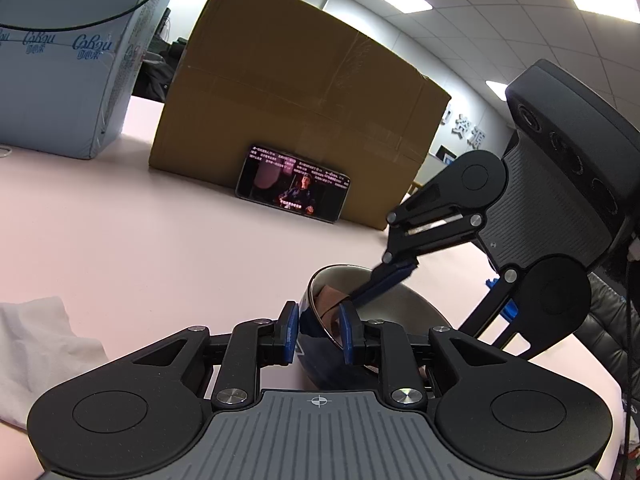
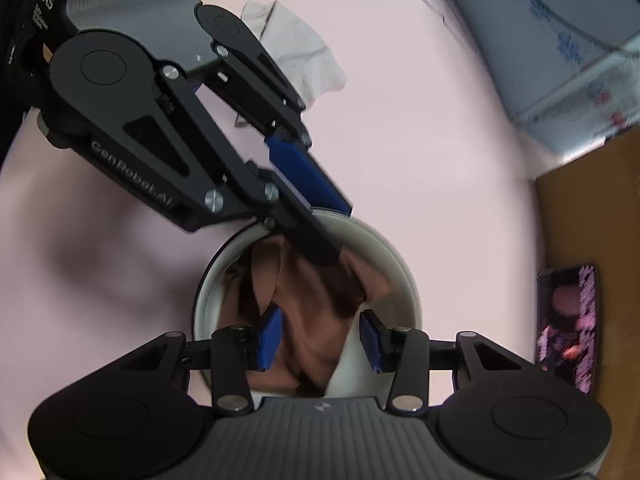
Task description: Clean bowl
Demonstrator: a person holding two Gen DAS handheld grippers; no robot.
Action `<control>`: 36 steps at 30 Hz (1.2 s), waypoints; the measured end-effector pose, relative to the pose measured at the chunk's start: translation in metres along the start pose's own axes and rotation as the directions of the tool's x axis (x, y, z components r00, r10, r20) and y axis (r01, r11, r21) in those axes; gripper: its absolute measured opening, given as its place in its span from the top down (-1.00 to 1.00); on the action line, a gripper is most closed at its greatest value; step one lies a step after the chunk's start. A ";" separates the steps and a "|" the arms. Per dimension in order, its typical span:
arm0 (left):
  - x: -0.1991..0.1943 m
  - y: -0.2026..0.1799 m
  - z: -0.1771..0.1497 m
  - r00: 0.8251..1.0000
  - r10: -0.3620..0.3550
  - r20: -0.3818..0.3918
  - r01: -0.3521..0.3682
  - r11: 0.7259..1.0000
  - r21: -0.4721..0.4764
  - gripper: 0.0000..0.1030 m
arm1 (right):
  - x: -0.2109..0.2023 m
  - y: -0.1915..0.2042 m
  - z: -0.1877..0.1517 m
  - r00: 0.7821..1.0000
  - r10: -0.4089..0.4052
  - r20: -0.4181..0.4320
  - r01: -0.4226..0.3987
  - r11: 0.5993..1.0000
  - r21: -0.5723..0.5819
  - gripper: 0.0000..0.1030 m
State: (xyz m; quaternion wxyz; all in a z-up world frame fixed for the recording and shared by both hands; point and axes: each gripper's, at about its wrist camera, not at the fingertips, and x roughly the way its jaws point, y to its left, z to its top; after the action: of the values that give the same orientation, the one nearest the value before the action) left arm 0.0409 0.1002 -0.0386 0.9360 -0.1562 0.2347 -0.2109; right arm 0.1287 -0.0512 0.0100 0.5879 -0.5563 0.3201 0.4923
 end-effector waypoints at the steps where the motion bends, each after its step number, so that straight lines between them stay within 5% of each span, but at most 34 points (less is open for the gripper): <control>1: 0.000 0.000 0.000 1.000 0.000 0.000 0.000 1.000 0.000 0.59 | 0.000 0.001 0.001 1.000 -0.013 0.004 0.013 1.000 -0.012 0.07; 8: 0.001 0.000 0.000 1.000 0.000 -0.003 0.000 1.000 -0.001 0.58 | -0.006 0.019 0.007 0.998 -0.048 0.041 0.053 0.987 -0.151 -0.06; 19: 0.003 0.000 0.001 1.000 0.005 -0.015 -0.005 1.000 -0.007 0.57 | 0.010 -0.030 0.013 0.975 0.220 0.029 -0.222 0.970 0.098 -0.03; 24: 0.002 0.000 0.001 1.000 0.004 -0.015 -0.004 1.000 -0.007 0.57 | 0.008 -0.031 0.009 0.969 0.244 0.045 -0.248 0.959 0.136 0.25; 29: 0.002 -0.001 0.000 1.000 0.003 -0.014 -0.004 1.000 -0.006 0.56 | 0.006 -0.029 0.008 0.973 0.227 0.035 -0.230 0.964 0.137 0.74; 36: 0.001 -0.002 -0.001 1.000 0.006 -0.012 -0.006 1.000 -0.001 0.56 | -0.005 -0.027 -0.018 0.985 0.056 0.166 -0.100 0.957 0.272 0.78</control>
State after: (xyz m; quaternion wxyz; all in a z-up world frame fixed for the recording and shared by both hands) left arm 0.0408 0.0973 -0.0392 0.9351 -0.1545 0.2409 -0.2089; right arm 0.1552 -0.0668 0.0208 0.6640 -0.4143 0.3608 0.5072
